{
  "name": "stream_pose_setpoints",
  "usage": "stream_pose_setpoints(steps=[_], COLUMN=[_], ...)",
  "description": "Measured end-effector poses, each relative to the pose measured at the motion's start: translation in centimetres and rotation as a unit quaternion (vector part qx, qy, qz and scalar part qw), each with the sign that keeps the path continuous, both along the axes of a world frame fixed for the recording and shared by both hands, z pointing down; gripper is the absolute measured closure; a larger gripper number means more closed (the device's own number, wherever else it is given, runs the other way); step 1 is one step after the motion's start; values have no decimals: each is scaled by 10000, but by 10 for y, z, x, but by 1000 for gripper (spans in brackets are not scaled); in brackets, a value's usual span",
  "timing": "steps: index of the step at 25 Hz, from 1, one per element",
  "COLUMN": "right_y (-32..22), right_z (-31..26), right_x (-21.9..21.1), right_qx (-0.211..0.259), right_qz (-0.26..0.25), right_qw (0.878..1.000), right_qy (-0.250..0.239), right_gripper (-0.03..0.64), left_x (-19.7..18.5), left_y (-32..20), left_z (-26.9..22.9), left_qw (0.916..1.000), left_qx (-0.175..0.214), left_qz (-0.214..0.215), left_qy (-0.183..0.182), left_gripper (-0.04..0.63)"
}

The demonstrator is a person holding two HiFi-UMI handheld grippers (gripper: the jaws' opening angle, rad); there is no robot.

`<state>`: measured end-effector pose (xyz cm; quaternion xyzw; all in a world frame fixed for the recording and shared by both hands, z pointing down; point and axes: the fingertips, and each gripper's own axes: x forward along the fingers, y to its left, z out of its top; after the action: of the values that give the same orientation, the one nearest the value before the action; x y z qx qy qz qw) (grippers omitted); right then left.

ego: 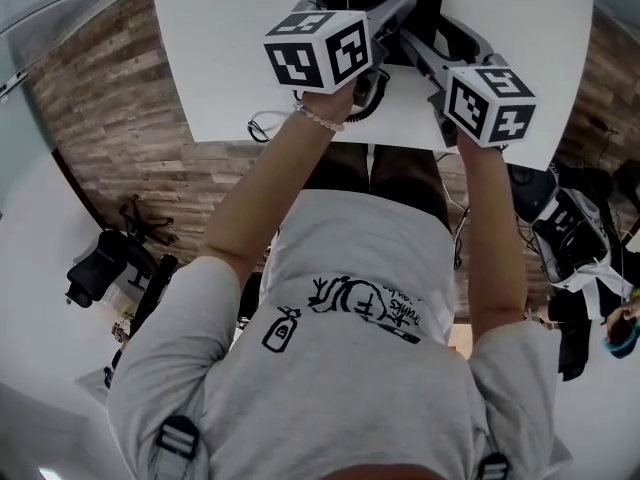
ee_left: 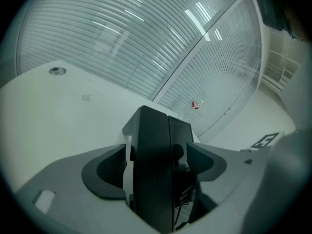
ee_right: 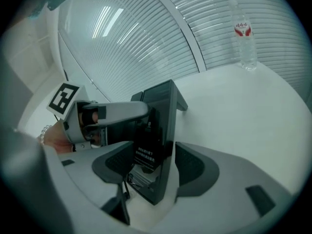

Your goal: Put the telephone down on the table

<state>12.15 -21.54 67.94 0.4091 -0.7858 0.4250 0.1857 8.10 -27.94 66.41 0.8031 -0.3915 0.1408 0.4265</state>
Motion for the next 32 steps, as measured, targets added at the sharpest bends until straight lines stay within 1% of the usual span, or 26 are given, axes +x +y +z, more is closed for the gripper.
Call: stream_pose_setpoints(steps=[2,4,8,12,17,21,23,26,28,32], right_y=[-2,-5,-6,-11,2,7,9,12,15,20], right_z=[-10,-23,-62,-98,-142,-179,-196,-227,-249,-292], right_x=[9,13,17,23,20,22,21,18,15,14], right_qx=[62,161,582,968,1361,1787,1967,2248,2485,2897], right_qz=[93,153,264,273,193,178,156,98,57,50], right_qw=[9999,9997,9979,9946,9896,9818,9780,9712,9646,9520], right_qy=[37,29,91,254,425,620,683,779,884,991], right_gripper=[370,370,371,371,373,401,417,434,448,471], left_x=[-4,-12,-34,-47,-52,-48,-47,-47,-50,-56], left_y=[1,2,13,15,34,47,54,60,63,68], left_z=[-6,-14,-37,-69,-122,-162,-179,-206,-227,-265], left_qw=[9999,9998,9994,9990,9971,9926,9901,9856,9817,9746], left_qx=[66,93,180,327,756,1190,1352,1624,1845,2196], left_qz=[-40,-80,-95,-181,-74,240,377,466,469,421], left_qy=[-121,-163,-270,-253,-43,-14,8,35,29,98], left_gripper=[229,229,229,229,230,235,270,320,354,399])
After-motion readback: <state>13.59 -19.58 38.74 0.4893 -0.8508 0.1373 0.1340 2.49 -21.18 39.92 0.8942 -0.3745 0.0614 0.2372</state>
